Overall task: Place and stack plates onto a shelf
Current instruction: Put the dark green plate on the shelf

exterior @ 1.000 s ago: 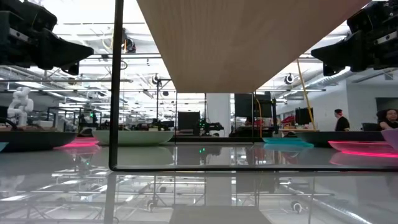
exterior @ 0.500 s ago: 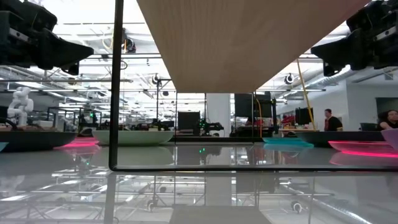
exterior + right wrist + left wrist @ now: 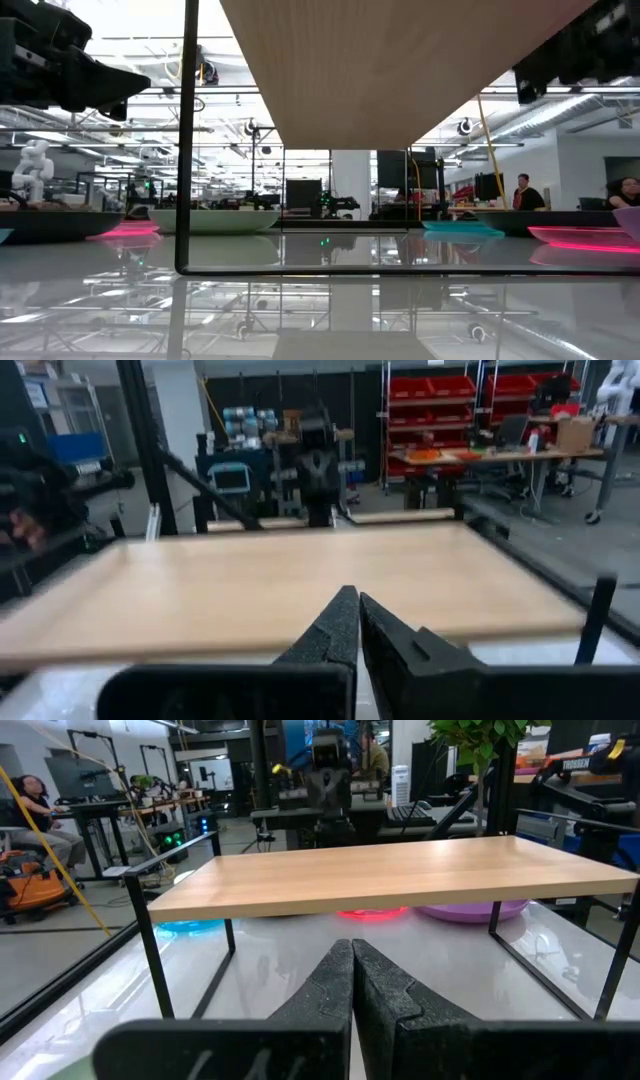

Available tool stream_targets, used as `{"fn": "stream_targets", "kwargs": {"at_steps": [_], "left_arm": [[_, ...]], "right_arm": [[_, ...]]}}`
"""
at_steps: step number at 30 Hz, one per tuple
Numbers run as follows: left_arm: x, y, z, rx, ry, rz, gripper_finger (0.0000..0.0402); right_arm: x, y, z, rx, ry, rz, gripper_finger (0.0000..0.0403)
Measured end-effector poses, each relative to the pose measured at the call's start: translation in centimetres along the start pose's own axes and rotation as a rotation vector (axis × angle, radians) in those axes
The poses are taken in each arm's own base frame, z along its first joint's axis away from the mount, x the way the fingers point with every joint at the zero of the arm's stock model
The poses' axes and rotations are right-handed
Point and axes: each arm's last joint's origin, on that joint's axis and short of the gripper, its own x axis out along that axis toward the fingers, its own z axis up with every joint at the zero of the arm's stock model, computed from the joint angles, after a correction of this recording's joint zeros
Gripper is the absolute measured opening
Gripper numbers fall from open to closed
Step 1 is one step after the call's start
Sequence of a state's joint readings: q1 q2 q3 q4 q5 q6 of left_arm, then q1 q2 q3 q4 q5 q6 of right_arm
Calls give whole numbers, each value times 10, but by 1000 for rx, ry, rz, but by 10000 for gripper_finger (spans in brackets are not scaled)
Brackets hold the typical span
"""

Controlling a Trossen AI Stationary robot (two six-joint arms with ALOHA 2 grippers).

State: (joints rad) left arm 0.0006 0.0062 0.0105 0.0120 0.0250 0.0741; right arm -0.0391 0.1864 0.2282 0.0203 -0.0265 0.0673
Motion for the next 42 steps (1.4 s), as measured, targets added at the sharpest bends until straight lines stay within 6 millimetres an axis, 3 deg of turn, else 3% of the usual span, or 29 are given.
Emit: {"fn": "stream_targets", "kwargs": {"at_steps": [4,16,23,32,42], "left_arm": [[0,0,0,0,0,0,3],[0,0,0,-9,0,0,3],[0,0,0,-17,-5,1,3],[0,0,1,-17,-11,3,3],[0,0,1,-62,-12,1,3]], "right_arm": [[4,1,20,0,7,-1,0],[16,6,106,-74,66,-33,0],[20,8,143,-13,171,-37,0],[35,9,165,53,288,-53,0],[47,8,154,138,457,-90,0]]}}
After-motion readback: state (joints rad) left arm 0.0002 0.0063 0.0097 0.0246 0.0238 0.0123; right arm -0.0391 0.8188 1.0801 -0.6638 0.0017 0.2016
